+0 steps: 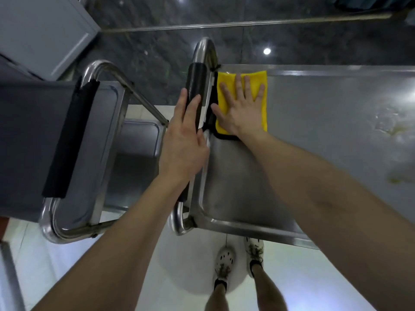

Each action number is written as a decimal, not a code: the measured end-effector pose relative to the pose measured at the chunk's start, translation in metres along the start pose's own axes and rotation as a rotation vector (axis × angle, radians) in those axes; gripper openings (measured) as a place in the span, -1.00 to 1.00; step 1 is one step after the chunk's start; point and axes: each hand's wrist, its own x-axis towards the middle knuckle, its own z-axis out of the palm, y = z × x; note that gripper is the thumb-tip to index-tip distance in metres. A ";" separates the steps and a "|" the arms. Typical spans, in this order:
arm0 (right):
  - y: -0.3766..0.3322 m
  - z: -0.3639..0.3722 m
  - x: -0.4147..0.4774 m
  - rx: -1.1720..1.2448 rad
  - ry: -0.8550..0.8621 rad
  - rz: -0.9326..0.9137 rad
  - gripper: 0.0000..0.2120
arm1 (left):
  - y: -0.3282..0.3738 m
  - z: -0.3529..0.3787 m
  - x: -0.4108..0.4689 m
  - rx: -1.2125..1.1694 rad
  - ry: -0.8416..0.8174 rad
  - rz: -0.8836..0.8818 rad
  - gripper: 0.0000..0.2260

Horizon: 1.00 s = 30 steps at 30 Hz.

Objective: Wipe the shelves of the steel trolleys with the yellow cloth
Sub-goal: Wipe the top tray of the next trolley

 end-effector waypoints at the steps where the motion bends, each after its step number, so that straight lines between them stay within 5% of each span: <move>1: -0.007 0.002 -0.015 0.001 0.001 -0.006 -0.24 | -0.001 0.000 0.000 0.002 -0.001 0.002 -0.33; 15: -0.061 0.035 -0.238 -0.031 0.051 -0.021 -0.30 | 0.001 0.000 0.001 0.161 -0.042 0.020 -0.29; 30: 0.108 -0.014 -0.255 -0.062 0.014 0.273 -0.28 | -0.009 0.008 0.003 0.222 -0.050 0.006 -0.17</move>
